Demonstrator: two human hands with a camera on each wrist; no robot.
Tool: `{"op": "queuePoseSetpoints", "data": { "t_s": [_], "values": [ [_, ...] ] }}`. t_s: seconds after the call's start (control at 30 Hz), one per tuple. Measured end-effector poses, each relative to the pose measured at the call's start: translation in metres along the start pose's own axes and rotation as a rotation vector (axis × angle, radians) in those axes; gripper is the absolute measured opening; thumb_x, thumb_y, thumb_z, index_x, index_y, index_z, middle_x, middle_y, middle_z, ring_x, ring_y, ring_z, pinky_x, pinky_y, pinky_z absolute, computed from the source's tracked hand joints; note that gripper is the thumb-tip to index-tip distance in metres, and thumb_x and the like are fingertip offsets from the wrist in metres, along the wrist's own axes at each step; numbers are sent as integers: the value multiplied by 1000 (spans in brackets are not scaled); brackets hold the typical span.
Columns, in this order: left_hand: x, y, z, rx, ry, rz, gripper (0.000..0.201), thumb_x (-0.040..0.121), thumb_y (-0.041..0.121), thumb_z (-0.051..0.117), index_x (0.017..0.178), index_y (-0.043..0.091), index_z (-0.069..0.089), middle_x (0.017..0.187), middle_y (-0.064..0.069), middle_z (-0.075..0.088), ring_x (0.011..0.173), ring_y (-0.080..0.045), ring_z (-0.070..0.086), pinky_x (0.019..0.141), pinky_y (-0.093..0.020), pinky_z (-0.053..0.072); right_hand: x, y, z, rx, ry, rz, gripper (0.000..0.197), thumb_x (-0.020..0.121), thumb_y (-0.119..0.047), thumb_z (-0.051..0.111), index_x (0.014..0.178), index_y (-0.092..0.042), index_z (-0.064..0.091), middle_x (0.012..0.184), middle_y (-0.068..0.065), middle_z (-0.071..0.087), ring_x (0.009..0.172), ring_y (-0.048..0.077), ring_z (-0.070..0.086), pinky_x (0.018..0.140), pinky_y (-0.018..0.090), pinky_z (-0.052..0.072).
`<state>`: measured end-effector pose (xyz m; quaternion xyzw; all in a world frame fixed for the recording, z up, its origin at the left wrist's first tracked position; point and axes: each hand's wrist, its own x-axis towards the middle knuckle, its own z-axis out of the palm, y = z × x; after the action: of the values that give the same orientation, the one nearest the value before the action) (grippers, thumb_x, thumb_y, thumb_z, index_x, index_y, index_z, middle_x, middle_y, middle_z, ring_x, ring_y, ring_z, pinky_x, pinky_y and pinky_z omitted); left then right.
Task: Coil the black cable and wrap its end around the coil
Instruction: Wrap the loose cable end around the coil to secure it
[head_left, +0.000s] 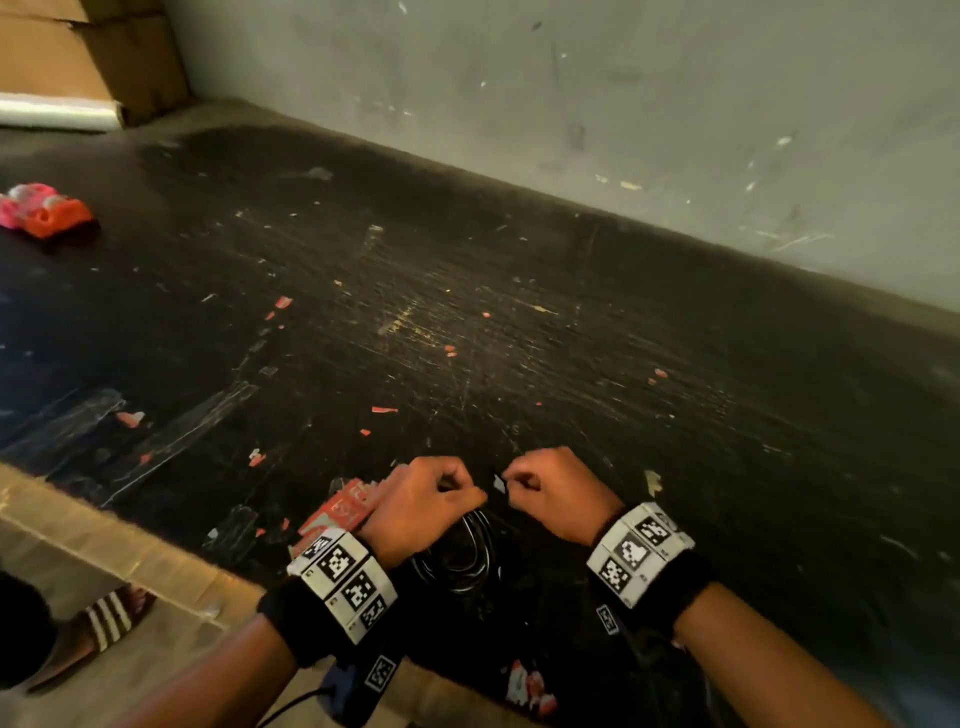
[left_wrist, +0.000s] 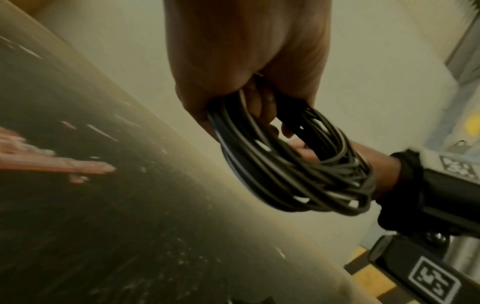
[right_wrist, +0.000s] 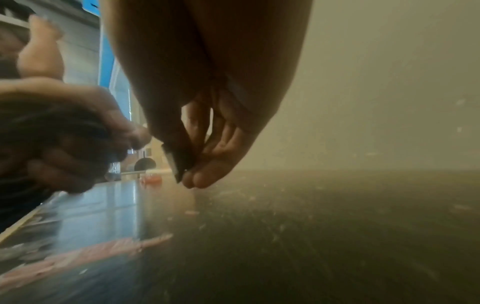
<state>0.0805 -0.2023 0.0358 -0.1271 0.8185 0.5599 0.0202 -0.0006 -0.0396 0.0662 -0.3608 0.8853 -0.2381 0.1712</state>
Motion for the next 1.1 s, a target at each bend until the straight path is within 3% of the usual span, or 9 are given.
{"op": "queuePoseSetpoints", "data": {
  "t_s": [0.1, 0.3, 0.4, 0.57, 0.73, 0.8, 0.9, 1.0, 1.1],
  "values": [
    [-1, 27, 14, -12, -74, 99, 17, 82, 18, 67, 69, 7, 66, 53, 9, 55, 50, 5, 50, 54, -9, 39, -18, -3, -21, -57, -5, -100, 15, 86, -16, 56, 92, -13, 69, 87, 7, 68, 79, 16, 61, 71, 30, 45],
    [9, 49, 50, -97, -196, 179, 20, 84, 18, 64, 68, 6, 66, 65, -2, 59, 65, -6, 53, 68, -27, 42, -53, 17, -40, -105, 52, -127, 16, 88, -11, 53, 94, -12, 67, 90, 9, 67, 84, 20, 61, 72, 26, 41],
    [12, 61, 68, -91, -206, 199, 17, 83, 15, 63, 68, 11, 69, 67, -2, 62, 68, -8, 55, 72, -29, 43, -69, 30, -52, -118, 79, -106, 17, 90, -14, 51, 97, -11, 66, 92, 11, 67, 86, 21, 61, 78, 36, 48],
    [16, 86, 108, -56, -150, 200, 21, 81, 11, 60, 61, 6, 65, 52, 5, 52, 54, -3, 47, 59, -25, 39, -97, 49, -71, -190, 95, -56, 17, 90, -14, 48, 97, -8, 62, 97, 14, 64, 90, 27, 60, 79, 42, 48],
    [11, 110, 152, 7, -61, 332, 37, 78, 8, 61, 45, 20, 51, 46, 10, 45, 50, -2, 41, 55, -24, 36, -124, 72, -97, -201, 99, 18, 13, 88, -13, 48, 90, -11, 61, 92, 15, 67, 85, 29, 63, 73, 39, 50],
    [8, 120, 171, 30, 35, 362, 39, 78, 10, 62, 43, 21, 49, 41, 11, 45, 47, -1, 41, 52, -20, 34, -131, 88, -105, -64, 298, 152, 12, 85, -10, 52, 79, -11, 63, 81, 16, 69, 75, 29, 66, 67, 38, 53],
    [0, 138, 195, 13, 129, 363, 40, 78, 9, 60, 43, 20, 45, 41, 10, 43, 46, -2, 40, 51, -20, 33, -135, 102, -112, 442, 548, 331, 24, 83, -2, 53, 64, -16, 59, 71, 16, 68, 53, 23, 65, 62, 42, 60],
    [0, 145, 209, -170, 184, 245, 31, 81, 8, 57, 50, 9, 54, 54, -1, 45, 57, -10, 41, 59, -32, 34, -149, 104, -120, 887, 472, 282, 16, 88, 4, 49, 93, -5, 62, 81, 9, 64, 53, 7, 66, 58, 20, 58],
    [-5, 150, 211, -372, 174, 126, 27, 83, 8, 56, 58, 8, 62, 59, -9, 51, 60, -19, 46, 58, -32, 36, -170, 110, -133, 937, 312, 126, 20, 83, 9, 55, 97, -4, 63, 88, 7, 63, 73, 9, 68, 72, 19, 58]
  ]
}}
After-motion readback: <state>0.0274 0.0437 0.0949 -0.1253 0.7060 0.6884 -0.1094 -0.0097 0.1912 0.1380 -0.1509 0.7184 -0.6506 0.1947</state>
